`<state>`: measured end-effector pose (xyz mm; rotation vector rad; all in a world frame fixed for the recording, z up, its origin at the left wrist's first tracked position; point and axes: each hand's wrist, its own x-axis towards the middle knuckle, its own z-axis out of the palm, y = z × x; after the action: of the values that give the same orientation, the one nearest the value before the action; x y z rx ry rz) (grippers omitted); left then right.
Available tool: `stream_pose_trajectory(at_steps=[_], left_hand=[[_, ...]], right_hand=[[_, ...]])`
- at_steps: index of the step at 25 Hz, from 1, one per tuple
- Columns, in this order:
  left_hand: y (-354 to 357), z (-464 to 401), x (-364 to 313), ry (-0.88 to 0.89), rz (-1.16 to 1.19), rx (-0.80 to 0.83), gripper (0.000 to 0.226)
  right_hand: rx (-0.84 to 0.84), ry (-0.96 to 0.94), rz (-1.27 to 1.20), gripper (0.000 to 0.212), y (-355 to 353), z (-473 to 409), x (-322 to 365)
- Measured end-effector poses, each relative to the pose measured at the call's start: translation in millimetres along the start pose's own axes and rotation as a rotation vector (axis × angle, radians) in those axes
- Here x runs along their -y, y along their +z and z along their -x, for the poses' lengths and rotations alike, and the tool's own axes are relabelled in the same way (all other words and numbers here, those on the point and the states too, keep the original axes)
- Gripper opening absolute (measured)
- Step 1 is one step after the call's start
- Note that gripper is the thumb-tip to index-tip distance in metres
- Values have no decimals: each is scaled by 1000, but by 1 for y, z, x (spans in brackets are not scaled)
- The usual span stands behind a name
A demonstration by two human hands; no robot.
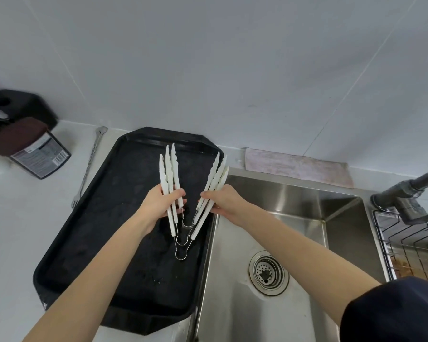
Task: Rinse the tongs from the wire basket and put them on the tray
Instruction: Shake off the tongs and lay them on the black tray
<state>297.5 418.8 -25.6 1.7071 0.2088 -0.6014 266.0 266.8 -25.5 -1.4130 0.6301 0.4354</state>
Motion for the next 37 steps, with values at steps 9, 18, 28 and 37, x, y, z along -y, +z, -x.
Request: stream_pose_trajectory(at_steps=[9,18,28,37], left_hand=[[-9,-15,16,16,-361,-131,26],[-12,-14,21,-10,-508,-193,51],[-17,14,66,457,-946,-254,68],[-12,0,82,502,-1067,-162,82]], right_hand=[[-40,52,351,31,12,-9,9],[-131,-66,926,41,7,-3,6],[-196,-640,1311,69,7,10,-41],[-75,-612,1459,76,-2,-8,-48]])
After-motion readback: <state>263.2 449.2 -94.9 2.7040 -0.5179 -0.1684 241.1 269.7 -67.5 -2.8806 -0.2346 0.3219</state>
